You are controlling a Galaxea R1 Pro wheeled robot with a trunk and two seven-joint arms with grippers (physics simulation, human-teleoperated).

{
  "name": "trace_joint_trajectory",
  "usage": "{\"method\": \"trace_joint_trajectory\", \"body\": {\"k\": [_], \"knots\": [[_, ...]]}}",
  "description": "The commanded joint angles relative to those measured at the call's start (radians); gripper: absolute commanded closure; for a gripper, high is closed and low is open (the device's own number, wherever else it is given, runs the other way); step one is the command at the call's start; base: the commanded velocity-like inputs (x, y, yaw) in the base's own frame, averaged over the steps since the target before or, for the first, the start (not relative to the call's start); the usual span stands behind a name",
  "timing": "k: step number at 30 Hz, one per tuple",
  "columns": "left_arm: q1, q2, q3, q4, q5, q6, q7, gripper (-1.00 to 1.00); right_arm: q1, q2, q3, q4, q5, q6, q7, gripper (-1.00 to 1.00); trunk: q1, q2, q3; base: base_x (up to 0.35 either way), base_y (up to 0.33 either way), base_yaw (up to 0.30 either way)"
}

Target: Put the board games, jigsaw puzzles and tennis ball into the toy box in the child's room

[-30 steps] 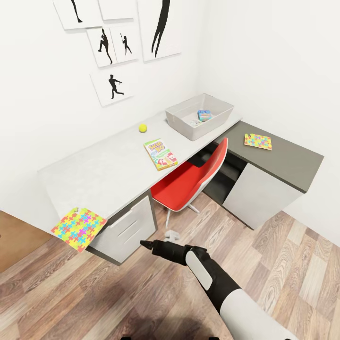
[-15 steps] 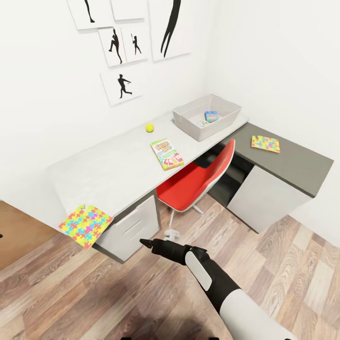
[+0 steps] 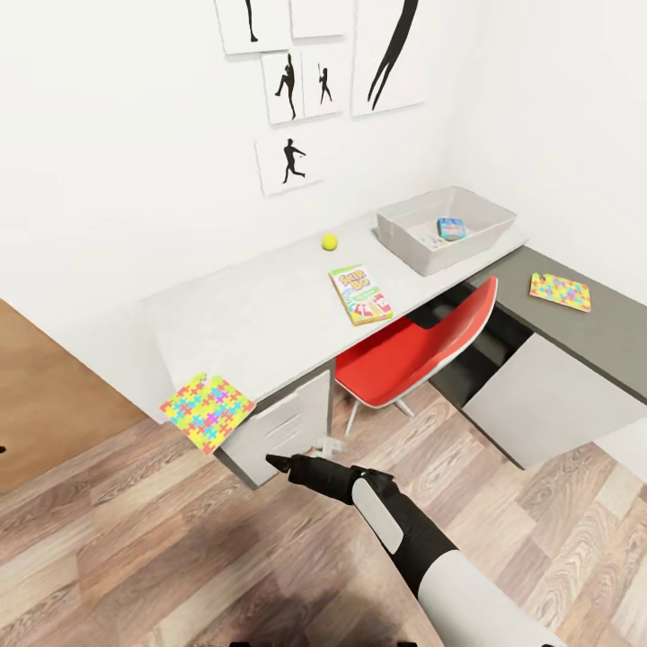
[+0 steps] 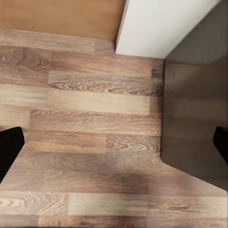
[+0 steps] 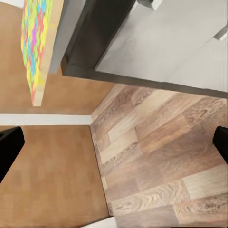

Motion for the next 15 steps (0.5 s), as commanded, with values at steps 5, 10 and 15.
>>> {"method": "trace_joint_trajectory", "body": {"k": [5, 10, 15], "knots": [[-0.001, -0.001, 0.001, -0.001, -0.002, 0.006, -0.004, -1.00, -0.001, 0.000, 0.024, -0.001, -0.005, 0.003, 0.000, -1.00, 0.000, -0.002, -0.001, 0.000, 0.000, 0.283], [-0.001, -0.003, 0.000, 0.000, -0.001, 0.006, -0.004, -1.00, -0.001, 0.000, 0.044, -0.006, -0.005, -0.023, 0.004, -1.00, 0.000, -0.002, -0.001, 0.000, 0.000, 0.121], [-0.001, -0.009, -0.009, 0.005, -0.003, 0.006, -0.003, -1.00, -0.001, 0.000, 0.047, -0.008, -0.006, -0.035, 0.036, -1.00, 0.000, -0.002, -0.001, 0.000, 0.000, 0.017]]}}
